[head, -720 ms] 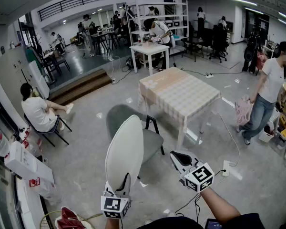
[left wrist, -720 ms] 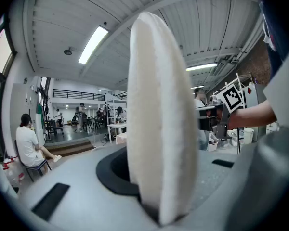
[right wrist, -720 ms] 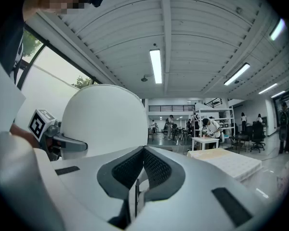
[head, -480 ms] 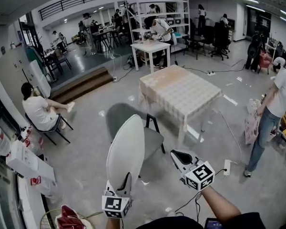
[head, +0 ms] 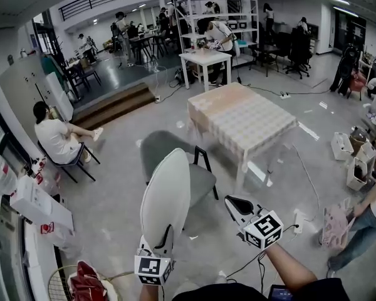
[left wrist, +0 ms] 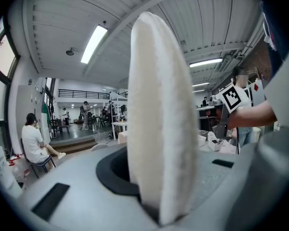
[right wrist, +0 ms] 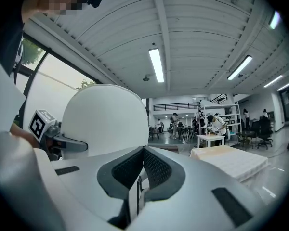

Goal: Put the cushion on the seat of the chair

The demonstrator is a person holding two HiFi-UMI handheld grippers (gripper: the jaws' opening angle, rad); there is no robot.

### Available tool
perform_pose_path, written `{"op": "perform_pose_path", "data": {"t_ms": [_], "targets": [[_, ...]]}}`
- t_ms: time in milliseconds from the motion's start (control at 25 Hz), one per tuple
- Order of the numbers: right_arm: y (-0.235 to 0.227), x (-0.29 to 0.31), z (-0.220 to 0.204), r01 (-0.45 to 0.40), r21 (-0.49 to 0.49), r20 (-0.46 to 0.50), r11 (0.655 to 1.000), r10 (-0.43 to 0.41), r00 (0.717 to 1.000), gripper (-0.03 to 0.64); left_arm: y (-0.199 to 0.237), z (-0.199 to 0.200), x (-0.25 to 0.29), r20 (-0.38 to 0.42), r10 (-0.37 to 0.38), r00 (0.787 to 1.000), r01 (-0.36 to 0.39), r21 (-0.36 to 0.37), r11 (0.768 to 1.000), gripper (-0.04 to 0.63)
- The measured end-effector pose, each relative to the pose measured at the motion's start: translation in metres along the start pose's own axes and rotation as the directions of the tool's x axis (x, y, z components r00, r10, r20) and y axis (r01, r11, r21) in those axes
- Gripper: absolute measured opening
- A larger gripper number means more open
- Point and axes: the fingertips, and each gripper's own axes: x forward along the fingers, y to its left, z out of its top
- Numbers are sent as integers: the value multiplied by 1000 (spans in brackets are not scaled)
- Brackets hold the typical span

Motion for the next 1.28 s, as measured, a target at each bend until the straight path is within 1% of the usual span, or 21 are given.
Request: {"op": "perform_pose_path", "data": {"t_ms": [280,560,1000,1160,1280], "targets": [[-4,0,1,-11,6,10,1000,11,1000,18,-7,-3,0,-20,6,1000,-6,-17,1000,71],[-13,6,-4,-14,12,6,1000,14,1000,18,-10,-3,11,-22,15,1000,-15,-17,1000,71],[-29,48,-5,-26,10,-3,1000,26,1000,18,18,-3,47,-34,26,999,-27,-23,999,72],[-40,64,-7,-23,12,-10,1000,23,1000,18,28,-9,66,-61,23,998,-24,-26,999,72],[-47,78,-9,-23,11,-17,1000,24,1000,18,39,-10,79,-64,15,998,-16,-24,1000,72]]}}
